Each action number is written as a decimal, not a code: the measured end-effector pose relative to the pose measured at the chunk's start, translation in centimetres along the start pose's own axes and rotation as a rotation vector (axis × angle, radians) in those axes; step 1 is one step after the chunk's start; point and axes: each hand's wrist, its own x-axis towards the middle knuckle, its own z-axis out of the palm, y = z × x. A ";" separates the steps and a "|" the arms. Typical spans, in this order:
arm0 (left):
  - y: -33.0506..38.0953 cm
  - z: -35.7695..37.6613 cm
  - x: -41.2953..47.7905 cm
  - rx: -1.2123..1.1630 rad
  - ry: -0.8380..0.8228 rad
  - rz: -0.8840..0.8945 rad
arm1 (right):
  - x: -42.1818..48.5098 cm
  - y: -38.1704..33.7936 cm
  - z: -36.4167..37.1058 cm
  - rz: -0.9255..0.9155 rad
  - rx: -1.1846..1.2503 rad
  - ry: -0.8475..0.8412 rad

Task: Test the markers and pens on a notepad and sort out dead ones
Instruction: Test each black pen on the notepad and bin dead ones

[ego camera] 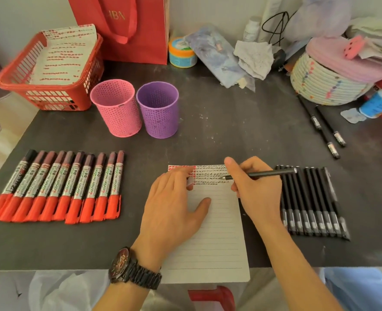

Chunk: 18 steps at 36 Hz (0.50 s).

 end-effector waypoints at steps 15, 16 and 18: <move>-0.1 0.1 0.1 -0.034 -0.027 -0.031 | 0.3 1.6 0.3 -0.041 -0.143 0.017; -0.1 0.1 0.1 -0.033 -0.029 -0.033 | 0.3 1.7 0.3 -0.043 -0.149 0.017; -0.2 0.1 0.1 -0.029 -0.028 -0.032 | 0.4 1.8 0.4 -0.045 -0.154 0.020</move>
